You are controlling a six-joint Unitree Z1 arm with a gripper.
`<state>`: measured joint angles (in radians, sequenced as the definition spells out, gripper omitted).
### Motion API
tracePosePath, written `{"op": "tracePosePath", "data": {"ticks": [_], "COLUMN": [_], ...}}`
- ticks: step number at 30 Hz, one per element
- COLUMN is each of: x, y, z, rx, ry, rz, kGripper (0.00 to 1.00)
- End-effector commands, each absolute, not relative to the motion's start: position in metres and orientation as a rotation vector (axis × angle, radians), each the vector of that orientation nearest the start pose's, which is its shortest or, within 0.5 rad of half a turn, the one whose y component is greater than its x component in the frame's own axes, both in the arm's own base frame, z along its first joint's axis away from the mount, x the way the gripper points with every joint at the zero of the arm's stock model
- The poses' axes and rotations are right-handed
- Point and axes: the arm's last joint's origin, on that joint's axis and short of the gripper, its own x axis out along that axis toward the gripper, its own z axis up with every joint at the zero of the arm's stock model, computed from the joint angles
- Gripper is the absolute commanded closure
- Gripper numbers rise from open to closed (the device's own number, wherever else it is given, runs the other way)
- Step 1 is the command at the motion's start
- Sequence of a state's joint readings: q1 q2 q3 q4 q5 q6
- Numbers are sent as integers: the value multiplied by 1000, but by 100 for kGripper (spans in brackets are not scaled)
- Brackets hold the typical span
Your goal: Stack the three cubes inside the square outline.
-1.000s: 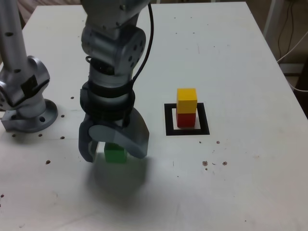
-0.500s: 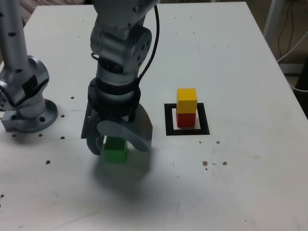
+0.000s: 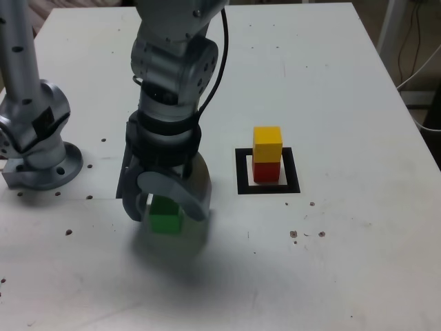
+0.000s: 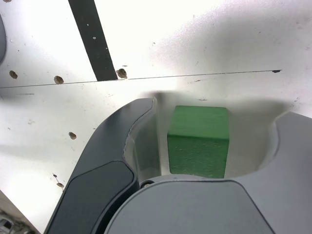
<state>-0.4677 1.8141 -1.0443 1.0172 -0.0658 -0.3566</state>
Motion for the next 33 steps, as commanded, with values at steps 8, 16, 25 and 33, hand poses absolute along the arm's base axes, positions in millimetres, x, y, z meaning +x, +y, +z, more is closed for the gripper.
{"op": "tracePosePath", "data": {"ticks": [8, 16, 25, 33], "x": [226, 227, 222, 222], "y": [-117, -118, -115, -114], "z": [215, 216, 220, 227], "rx": [101, 97, 125, 125], "ry": [1793, 1782, 1780, 1761], "rz": [-67, -74, -79, -88], "kGripper": [43, 62, 74, 79]}}
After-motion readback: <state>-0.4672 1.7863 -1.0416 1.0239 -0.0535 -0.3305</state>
